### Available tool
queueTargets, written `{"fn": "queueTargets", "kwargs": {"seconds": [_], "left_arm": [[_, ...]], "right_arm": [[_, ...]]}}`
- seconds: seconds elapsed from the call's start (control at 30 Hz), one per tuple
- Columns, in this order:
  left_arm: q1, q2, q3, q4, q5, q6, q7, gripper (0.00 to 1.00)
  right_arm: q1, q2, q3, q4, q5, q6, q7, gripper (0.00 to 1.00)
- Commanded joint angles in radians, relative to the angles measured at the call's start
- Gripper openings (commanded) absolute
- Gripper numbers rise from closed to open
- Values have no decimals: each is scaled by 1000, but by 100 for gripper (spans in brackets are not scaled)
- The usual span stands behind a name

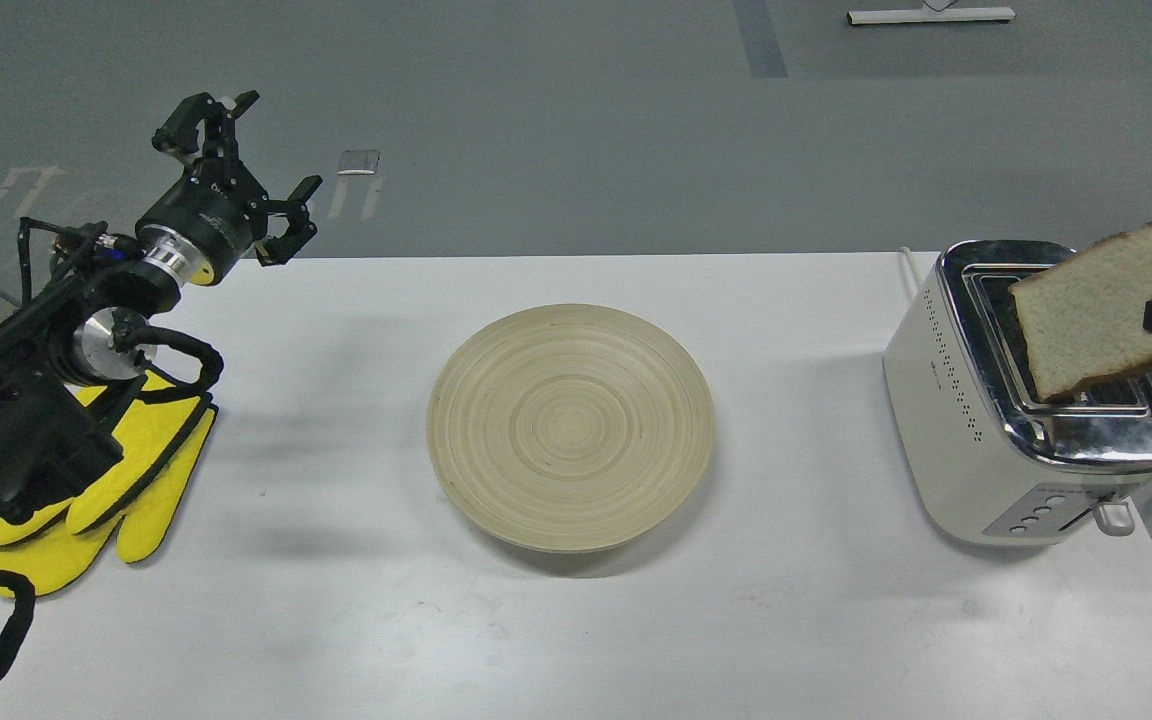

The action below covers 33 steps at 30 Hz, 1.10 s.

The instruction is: Put bread in toaster with right arm

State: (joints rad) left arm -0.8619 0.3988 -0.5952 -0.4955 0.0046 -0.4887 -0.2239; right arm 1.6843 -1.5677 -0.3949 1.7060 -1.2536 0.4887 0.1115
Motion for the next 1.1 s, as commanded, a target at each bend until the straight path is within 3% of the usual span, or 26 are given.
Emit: {"fn": "queueTargets", "kwargs": {"seconds": [0.0, 0.07, 0.3, 0.4, 0.47, 0.53, 0.67, 0.8, 0.93, 1.07], "left_arm": [[0, 0, 0, 0, 0, 0, 0, 100], [0, 0, 0, 0, 0, 0, 0, 100], [0, 0, 0, 0, 0, 0, 0, 100], [0, 0, 0, 0, 0, 0, 0, 100], [1, 0, 0, 0, 0, 0, 0, 100], [0, 0, 0, 0, 0, 0, 0, 100], [0, 0, 0, 0, 0, 0, 0, 100], [0, 0, 0, 0, 0, 0, 0, 100], [0, 0, 0, 0, 0, 0, 0, 100], [0, 0, 0, 0, 0, 0, 0, 100]], "right_arm": [[0, 0, 2, 0, 0, 0, -1, 37], [0, 3, 2, 0, 0, 0, -1, 43], [0, 8, 7, -3, 2, 0, -1, 50], [0, 25, 18, -6, 3, 0, 0, 59], [8, 49, 31, -14, 20, 0, 0, 72], [8, 102, 79, -32, 106, 0, 0, 94], [6, 216, 140, -126, 229, 0, 0, 96], [5, 453, 165, -354, 429, -7, 13, 99], [-9, 612, 186, -514, 623, -134, 22, 99], [-96, 799, 272, -702, 807, -260, 68, 99]]}}
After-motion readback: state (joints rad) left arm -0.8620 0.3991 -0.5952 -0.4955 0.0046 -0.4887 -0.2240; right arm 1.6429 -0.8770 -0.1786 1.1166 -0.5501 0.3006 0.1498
